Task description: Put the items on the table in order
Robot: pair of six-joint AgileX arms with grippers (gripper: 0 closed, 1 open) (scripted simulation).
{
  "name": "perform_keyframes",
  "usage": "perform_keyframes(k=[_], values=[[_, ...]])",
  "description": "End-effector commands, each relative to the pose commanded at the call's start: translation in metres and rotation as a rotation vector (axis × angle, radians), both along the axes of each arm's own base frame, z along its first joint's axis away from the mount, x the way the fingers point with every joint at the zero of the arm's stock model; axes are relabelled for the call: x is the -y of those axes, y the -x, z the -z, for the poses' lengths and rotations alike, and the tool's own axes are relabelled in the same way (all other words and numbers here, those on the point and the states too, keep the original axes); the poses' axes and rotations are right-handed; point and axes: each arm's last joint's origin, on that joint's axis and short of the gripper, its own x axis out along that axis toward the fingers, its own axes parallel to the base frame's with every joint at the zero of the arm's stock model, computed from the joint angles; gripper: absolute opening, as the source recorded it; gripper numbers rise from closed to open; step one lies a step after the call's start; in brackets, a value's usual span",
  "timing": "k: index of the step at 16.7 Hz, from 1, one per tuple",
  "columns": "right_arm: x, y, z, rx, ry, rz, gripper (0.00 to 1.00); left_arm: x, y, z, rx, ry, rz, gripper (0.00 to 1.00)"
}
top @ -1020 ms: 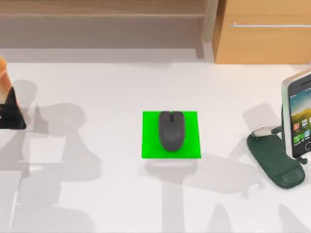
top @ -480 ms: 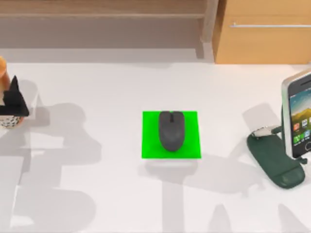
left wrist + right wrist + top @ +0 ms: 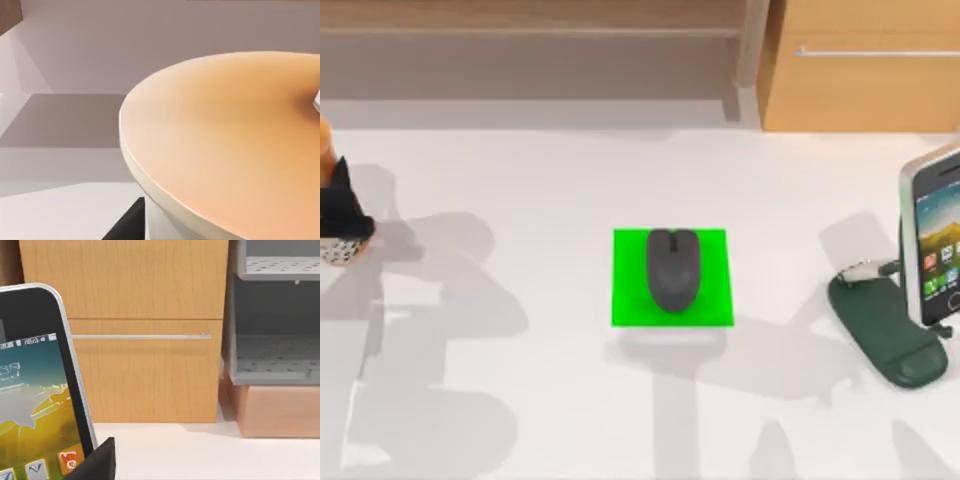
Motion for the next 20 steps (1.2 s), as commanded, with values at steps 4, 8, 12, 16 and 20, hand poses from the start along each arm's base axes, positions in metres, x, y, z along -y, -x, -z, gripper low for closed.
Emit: perform_keyframes(k=[4, 8, 12, 16, 20], values=[[0.0, 0.0, 0.0, 0.0, 0.0, 0.0, 1.0, 0.0, 0.0, 0.0, 0.0, 0.0, 0.0, 0.25], [0.0, 0.0, 0.0, 0.0, 0.0, 0.0, 1.0, 0.0, 0.0, 0.0, 0.0, 0.0, 0.0, 0.0], [0.0, 0.0, 0.0, 0.0, 0.0, 0.0, 1.0, 0.0, 0.0, 0.0, 0.0, 0.0, 0.0, 0.0], [0.0, 0.0, 0.0, 0.0, 0.0, 0.0, 1.0, -0.0002, 0.0003, 0.0001, -0.001, -0.001, -0.001, 0.0], [0.0, 0.0, 0.0, 0.0, 0.0, 0.0, 1.0, -0.0002, 0.0004, -0.0068, -0.001, -0.001, -0.001, 0.0]])
